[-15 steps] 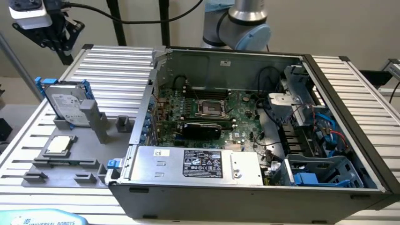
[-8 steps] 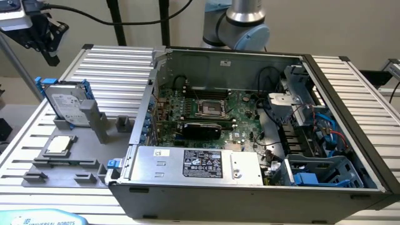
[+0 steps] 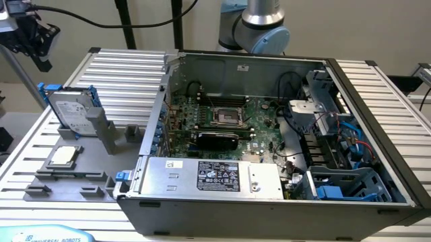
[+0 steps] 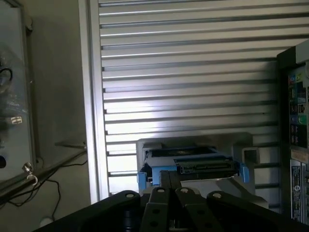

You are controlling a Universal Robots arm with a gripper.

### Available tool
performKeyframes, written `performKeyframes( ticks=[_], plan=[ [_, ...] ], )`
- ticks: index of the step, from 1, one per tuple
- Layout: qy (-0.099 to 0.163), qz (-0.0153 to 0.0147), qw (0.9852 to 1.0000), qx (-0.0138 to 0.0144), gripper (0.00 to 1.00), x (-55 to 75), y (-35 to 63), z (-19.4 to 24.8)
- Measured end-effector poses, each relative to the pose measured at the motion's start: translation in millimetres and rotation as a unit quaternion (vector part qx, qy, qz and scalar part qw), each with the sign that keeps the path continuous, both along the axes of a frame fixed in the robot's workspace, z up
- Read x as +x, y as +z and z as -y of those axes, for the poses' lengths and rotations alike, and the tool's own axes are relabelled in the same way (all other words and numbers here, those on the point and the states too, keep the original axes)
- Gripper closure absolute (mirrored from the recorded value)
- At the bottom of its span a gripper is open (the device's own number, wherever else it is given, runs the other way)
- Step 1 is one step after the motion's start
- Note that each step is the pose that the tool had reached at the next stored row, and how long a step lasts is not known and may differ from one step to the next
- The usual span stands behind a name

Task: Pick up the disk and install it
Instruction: 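Reach for the disk, then pick up the disk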

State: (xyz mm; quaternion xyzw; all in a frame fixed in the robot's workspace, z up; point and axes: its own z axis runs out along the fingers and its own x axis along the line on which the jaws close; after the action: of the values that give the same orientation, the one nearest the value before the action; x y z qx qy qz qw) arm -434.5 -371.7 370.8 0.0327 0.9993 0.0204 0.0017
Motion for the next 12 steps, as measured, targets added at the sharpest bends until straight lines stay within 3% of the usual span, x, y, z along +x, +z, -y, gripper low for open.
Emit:
performKeyframes(
  ticks=[4,12],
  plan=[
    [0.007,-0.0047,1.0000,-0.0025,0.89,-0.2,-0.1,-0.1],
    [0.007,-0.0049,1.0000,-0.0025,0.89,-0.1,0.0,-0.1]
  ],
)
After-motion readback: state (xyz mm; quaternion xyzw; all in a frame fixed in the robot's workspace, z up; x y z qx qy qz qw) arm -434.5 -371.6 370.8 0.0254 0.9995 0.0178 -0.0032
